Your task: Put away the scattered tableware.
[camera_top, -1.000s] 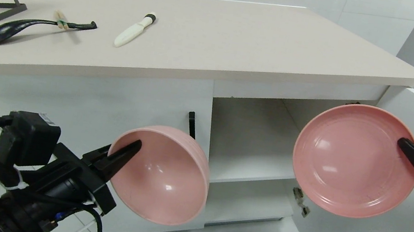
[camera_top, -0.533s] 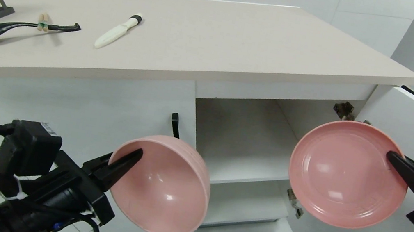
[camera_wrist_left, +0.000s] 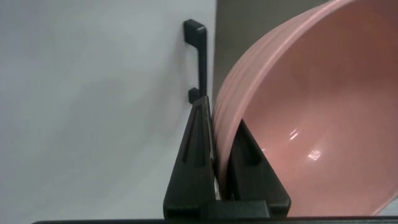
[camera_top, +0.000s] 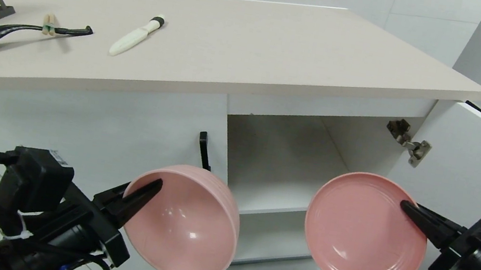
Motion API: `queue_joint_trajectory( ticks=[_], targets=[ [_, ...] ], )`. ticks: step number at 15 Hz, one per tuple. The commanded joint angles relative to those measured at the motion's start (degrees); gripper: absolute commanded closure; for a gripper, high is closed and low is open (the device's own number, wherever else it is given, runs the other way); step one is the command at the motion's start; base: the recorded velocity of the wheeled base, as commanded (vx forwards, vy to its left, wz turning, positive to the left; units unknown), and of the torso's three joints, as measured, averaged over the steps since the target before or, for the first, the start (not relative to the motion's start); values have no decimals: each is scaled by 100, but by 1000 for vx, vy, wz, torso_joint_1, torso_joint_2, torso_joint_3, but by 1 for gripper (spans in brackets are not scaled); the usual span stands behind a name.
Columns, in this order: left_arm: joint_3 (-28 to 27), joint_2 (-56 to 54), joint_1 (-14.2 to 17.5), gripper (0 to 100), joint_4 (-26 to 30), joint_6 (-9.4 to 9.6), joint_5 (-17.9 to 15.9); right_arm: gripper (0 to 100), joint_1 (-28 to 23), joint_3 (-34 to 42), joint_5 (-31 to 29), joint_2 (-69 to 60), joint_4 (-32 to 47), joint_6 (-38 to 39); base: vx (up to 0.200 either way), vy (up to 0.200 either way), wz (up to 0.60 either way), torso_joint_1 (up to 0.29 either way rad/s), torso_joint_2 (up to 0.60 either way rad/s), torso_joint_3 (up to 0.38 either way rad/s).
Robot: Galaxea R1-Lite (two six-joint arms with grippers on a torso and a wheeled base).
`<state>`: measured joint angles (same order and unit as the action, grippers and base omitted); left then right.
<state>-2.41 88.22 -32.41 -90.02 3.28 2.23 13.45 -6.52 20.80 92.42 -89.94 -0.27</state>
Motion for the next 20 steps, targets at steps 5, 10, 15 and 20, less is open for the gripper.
queue_joint_trajectory(
  ticks=[5, 10, 15, 20],
  targets=[
    [215, 55, -2, 100, 2, 120, 5, 100, 150, -315, -5, 1833, -6, -254, 0, 0, 0, 0, 0, 0],
    [233, 222, -2, 100, 2, 103, 14, 100, 185, -930, -23, 2290, -6, -202, 40, 0, 0, 2, 0, 0],
    [233, 204, -10, 100, 2, 199, 5, 100, 185, -1070, -23, 2430, -6, -202, 0, 0, 0, 0, 0, 0],
    [233, 230, -10, 100, 2, 199, 5, 100, 290, -1440, -32, 2755, -6, -175, 0, 0, 0, 0, 0, 0]
  ],
)
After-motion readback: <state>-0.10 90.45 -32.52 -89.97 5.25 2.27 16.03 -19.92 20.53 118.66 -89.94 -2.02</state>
